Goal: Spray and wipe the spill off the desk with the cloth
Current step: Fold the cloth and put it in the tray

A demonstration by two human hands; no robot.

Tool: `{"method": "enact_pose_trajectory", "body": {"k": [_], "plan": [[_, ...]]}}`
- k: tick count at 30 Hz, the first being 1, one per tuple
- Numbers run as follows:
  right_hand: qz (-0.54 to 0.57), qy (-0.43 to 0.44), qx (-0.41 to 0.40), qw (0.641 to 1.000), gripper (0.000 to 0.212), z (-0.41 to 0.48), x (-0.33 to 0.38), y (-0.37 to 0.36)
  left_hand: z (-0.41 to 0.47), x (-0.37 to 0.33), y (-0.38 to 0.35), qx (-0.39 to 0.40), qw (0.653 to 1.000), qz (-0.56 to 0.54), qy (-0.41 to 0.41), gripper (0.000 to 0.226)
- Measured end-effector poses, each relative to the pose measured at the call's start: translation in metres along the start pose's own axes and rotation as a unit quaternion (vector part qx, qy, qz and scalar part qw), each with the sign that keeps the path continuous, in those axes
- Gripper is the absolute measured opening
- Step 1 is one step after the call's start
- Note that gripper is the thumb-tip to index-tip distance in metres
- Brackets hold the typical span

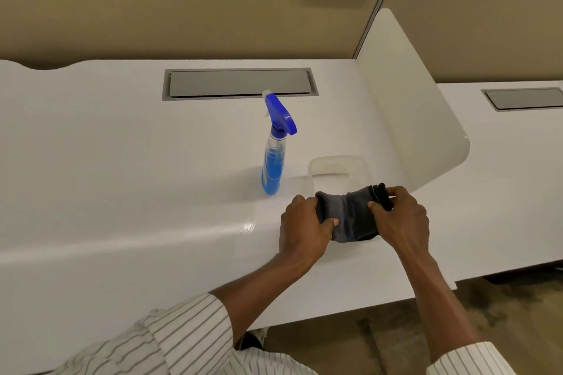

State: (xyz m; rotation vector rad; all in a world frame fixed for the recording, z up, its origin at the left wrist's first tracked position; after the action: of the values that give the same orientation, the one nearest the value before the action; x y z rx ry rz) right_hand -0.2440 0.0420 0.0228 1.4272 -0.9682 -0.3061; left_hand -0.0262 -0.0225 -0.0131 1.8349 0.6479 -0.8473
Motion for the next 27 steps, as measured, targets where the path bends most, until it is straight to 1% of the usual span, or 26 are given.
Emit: {"method": "enact_pose_trajectory", "body": {"k": [4, 7, 11, 14, 17, 19, 21, 24, 27], "plan": [[-0.036, 0.014, -0.002, 0.999, 0.043, -0.005, -0.001, -0.015, 0.000, -0.010, -0.005, 0.009, 0.995, 0.095, -0.030, 0.050], [-0.065, 0.028, -0.023, 0.997, 0.041, -0.009, -0.002, -0.022, -0.003, -0.017, -0.013, 0.029, 0.987, 0.149, -0.056, 0.046], [-0.104, 0.039, -0.066, 0.992, 0.038, -0.016, -0.002, -0.027, -0.007, -0.018, -0.021, 0.037, 0.980, 0.185, -0.066, 0.057], [-0.106, 0.034, -0.087, 0.990, 0.039, -0.018, -0.005, -0.024, -0.007, -0.016, -0.020, 0.033, 0.981, 0.181, -0.063, 0.068], [-0.100, 0.022, -0.114, 0.988, 0.042, -0.020, -0.008, -0.019, -0.006, -0.015, -0.023, 0.051, 0.980, 0.182, -0.067, 0.074], [-0.075, 0.009, -0.112, 0.991, 0.043, -0.019, -0.012, -0.019, -0.006, -0.013, -0.025, 0.063, 0.980, 0.176, -0.062, 0.074], [-0.039, 0.005, -0.096, 0.995, 0.039, -0.017, -0.015, -0.024, -0.006, -0.008, -0.026, 0.074, 0.983, 0.161, -0.051, 0.073], [-0.014, 0.032, -0.092, 0.995, 0.032, -0.016, -0.012, -0.028, -0.005, 0.003, -0.027, 0.092, 0.987, 0.129, -0.028, 0.074], [0.000, 0.056, -0.099, 0.994, 0.028, -0.014, -0.007, -0.029, -0.005, 0.008, -0.023, 0.087, 0.990, 0.105, -0.018, 0.076]]}}
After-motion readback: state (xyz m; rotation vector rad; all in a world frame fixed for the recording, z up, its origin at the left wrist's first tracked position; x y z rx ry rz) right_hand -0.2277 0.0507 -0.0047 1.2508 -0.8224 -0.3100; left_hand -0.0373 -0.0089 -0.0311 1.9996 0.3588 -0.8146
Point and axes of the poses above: each hand's wrist, its own z-axis towards the middle knuckle, its own y-axis out of the back of the hand, x = y × z, the point moved 8 cm from there along z, towards the middle knuckle, and after that the axes turned 7 degrees about -z, right-handed, at the moved point
